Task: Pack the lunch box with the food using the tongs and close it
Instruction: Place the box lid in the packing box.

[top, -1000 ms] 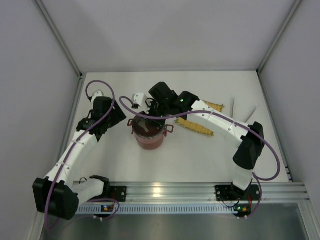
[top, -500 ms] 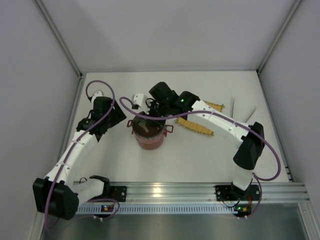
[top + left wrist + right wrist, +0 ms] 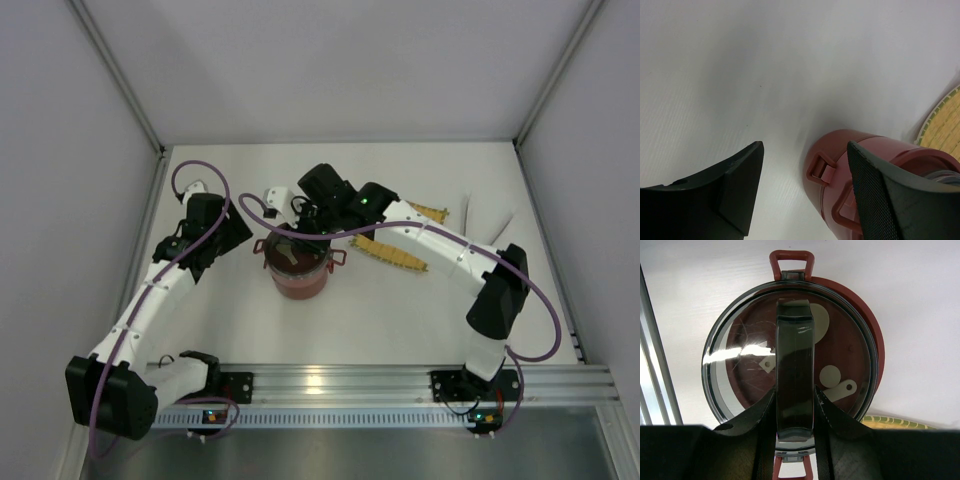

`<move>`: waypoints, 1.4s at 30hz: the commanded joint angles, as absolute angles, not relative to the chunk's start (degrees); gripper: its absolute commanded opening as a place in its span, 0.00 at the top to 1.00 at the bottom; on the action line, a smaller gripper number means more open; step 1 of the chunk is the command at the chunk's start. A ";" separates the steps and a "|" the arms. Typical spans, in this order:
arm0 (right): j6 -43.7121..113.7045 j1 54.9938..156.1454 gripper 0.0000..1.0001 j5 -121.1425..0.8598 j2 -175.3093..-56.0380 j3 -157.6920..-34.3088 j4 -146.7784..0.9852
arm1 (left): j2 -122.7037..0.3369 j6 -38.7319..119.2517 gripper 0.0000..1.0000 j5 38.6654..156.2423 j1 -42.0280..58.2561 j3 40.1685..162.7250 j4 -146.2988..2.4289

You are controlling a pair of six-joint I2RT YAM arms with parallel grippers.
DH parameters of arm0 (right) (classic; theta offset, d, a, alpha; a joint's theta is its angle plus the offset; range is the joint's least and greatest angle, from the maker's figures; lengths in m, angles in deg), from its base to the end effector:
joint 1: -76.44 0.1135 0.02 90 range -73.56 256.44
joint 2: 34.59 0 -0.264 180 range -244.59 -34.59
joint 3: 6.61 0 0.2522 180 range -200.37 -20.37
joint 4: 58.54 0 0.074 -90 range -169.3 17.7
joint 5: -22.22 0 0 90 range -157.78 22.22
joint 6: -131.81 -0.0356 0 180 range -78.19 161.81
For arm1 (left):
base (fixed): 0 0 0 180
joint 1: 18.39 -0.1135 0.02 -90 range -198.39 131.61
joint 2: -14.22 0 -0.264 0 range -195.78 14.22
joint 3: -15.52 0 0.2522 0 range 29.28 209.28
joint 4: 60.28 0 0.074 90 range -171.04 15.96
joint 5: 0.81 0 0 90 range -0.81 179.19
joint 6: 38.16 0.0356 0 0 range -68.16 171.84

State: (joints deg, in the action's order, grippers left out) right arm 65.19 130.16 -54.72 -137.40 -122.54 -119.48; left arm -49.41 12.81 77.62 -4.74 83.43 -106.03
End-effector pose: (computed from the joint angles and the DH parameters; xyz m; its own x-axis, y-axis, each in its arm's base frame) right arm 0.2285 0.3249 0.3476 -0.0552 -0.7285 -0.6828 -0.9772 0.1798 -0.1128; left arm 0.2308 -0.0487 0.2968 -0.5535 -0.5004 -0.6657 -0.3391 0.8655 -0.3687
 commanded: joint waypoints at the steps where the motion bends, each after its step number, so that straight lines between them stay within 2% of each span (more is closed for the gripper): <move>1: 64.58 129.62 0.99 -55.21 -137.34 -125.31 -115.81 | -48.53 13.26 0.27 77.41 -4.59 85.35 -106.21; 22: 63.61 130.06 0.99 -55.74 -139.80 -125.13 -114.49 | -48.88 13.34 0.27 77.41 -4.59 85.18 -105.94; 42: 64.57 130.06 0.99 -59.17 -136.90 -123.64 -117.39 | -49.06 13.25 0.27 77.77 -4.59 85.26 -105.68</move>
